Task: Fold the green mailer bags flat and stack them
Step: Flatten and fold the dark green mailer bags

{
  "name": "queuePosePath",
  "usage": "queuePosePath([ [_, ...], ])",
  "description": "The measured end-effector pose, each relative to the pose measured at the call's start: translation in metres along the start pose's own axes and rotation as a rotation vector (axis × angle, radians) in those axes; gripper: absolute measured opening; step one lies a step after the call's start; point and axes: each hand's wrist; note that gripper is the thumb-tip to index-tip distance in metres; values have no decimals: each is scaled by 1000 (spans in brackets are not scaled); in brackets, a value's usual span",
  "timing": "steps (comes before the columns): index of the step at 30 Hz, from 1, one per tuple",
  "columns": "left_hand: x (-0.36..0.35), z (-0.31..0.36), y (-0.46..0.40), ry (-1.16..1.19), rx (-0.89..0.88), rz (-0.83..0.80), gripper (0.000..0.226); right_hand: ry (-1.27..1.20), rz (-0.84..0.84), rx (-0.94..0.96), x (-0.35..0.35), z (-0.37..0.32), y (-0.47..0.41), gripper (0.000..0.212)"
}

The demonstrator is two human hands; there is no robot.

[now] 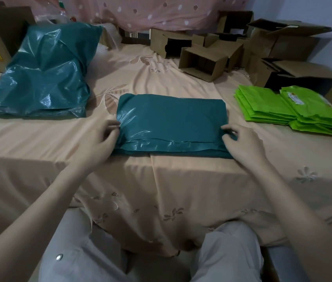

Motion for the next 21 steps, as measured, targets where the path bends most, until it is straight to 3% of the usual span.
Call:
queuePosePath([
  [5,21,14,-51,212,213,73,29,-240,158,23,15,-21,-47,26],
  [9,10,27,-99,46,207,96,33,-207,127,21,12,-25,-93,30],
  [13,-21,32,-135,-144,107,9,32,-124,25,62,-10,-27,-127,31],
  [21,-35,22,-167,-197,205,22,33,20,-30,-40,-29,-6,-160,29],
])
Point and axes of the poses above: each hand's wrist, its own y-axis away from the middle knuckle, its own x-axis out of the back of the hand, z = x × y, and after that the axes turned 10 degrees about x, right-handed
